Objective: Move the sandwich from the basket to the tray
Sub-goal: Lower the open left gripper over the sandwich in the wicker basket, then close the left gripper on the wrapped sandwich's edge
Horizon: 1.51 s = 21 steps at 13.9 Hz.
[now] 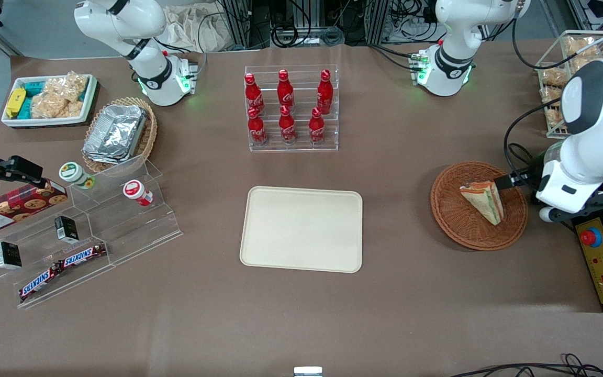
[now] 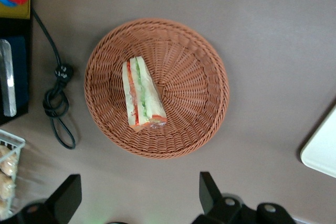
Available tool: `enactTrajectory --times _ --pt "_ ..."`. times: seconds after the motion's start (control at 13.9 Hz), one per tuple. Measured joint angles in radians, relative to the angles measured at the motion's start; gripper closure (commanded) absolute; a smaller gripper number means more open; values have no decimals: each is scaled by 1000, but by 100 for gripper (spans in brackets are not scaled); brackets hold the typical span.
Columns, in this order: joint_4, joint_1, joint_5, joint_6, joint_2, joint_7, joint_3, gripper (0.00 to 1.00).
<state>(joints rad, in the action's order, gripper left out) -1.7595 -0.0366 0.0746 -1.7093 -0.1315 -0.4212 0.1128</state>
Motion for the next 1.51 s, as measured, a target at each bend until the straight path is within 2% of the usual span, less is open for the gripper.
enactTrajectory --times 0.36,0.65,1.01,1.51 --pt "-234 -13 1 -210 69 -173 -5 0" --pt "-391 -101 1 -406 76 -190 -11 0" --pt "-439 -110 1 -465 72 -276 -5 0" --pt "-540 -109 1 -673 30 -289 -5 1"
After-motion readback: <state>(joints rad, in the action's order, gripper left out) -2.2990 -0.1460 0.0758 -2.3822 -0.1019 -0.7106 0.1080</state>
